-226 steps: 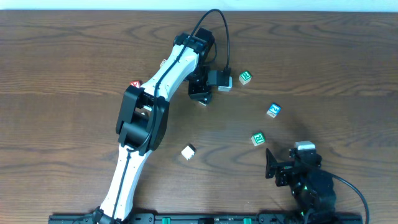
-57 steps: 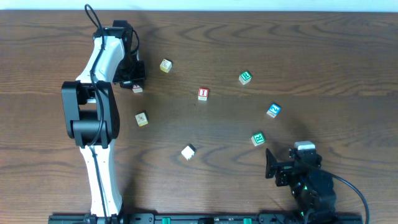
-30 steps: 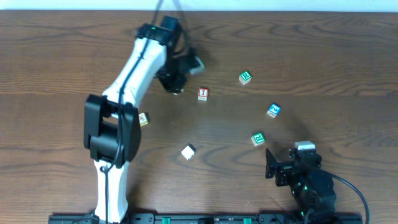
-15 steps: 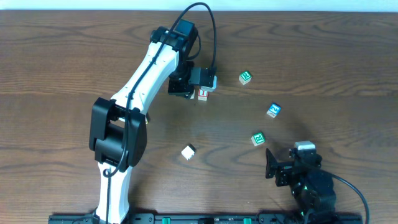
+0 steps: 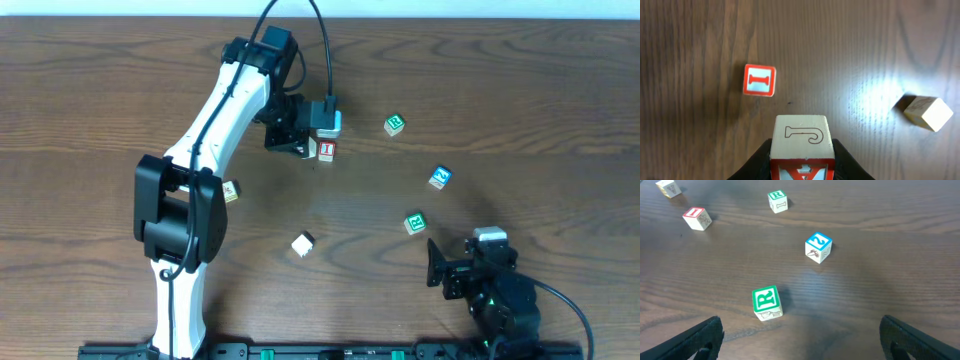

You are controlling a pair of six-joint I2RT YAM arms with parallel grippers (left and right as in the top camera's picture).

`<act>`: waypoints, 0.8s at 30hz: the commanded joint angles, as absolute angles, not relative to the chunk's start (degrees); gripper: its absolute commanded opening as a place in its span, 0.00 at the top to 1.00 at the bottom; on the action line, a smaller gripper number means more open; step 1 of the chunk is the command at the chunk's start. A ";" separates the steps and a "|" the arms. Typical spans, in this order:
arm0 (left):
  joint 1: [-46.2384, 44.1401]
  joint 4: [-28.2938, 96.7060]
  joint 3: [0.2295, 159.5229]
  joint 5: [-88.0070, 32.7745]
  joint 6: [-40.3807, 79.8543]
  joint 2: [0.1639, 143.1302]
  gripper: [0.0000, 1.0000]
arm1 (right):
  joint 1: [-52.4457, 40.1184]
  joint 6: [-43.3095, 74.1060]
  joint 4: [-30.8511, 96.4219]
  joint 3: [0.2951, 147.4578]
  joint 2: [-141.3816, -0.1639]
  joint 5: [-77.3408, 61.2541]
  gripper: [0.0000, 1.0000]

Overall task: Spell out Ai2
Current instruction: 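Carry the red A block right toward the placed I block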

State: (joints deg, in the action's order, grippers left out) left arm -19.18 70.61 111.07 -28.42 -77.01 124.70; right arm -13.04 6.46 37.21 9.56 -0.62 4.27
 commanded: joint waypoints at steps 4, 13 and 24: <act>-18.61 71.31 111.26 -28.56 -78.28 124.70 0.94 | -12.19 5.69 37.30 8.93 -0.32 3.81 0.01; -18.65 75.83 111.26 -17.45 -103.20 124.70 0.95 | -12.19 5.69 37.30 8.93 -0.32 3.81 0.01; -18.68 75.96 111.07 -15.86 -120.79 125.54 0.94 | -12.19 5.69 37.28 8.93 -0.32 3.81 0.01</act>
